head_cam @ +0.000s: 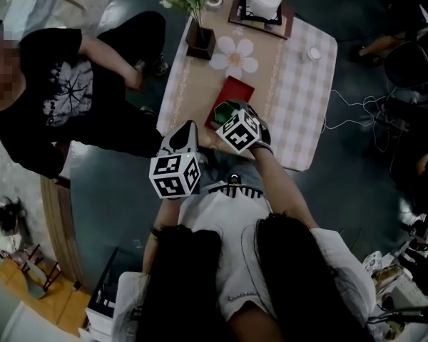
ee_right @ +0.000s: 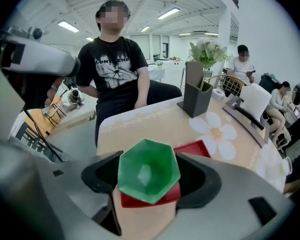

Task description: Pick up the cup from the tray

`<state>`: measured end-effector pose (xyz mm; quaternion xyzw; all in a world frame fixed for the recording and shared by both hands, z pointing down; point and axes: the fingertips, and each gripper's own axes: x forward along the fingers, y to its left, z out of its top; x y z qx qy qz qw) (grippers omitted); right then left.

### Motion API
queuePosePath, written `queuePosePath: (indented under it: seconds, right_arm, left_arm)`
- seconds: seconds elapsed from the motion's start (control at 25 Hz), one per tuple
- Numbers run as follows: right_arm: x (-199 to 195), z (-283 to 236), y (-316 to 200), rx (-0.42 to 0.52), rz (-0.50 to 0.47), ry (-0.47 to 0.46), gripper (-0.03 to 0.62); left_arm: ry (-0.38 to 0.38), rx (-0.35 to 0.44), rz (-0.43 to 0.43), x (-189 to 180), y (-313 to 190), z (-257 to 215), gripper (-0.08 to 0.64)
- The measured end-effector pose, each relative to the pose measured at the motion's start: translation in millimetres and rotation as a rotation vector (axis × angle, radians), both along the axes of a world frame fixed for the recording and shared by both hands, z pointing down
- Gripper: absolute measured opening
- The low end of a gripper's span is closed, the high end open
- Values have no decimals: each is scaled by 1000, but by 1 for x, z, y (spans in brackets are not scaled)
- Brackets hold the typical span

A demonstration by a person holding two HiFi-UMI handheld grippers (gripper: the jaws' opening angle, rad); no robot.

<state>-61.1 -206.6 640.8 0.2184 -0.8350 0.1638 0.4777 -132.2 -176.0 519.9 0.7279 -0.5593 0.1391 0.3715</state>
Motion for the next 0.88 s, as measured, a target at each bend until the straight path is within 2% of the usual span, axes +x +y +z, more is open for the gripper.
queuePosePath:
  seconds: [0.2, 0.4, 0.68, 0.88]
  right_arm:
    - [17, -16, -6, 29, 42, -20, 333]
    - [64, -28, -16, 60, 147, 1, 331]
    - [125, -15, -12, 37, 276, 38, 331]
    - [146, -6, -6, 36, 303, 48, 333]
  left_arm:
    - [2, 9, 9, 7, -5, 1, 8]
    - [6, 14, 53, 24, -11, 0, 8]
    - [5, 22, 120, 52, -21, 1, 8]
    - [7, 18, 138, 65, -22, 0, 8]
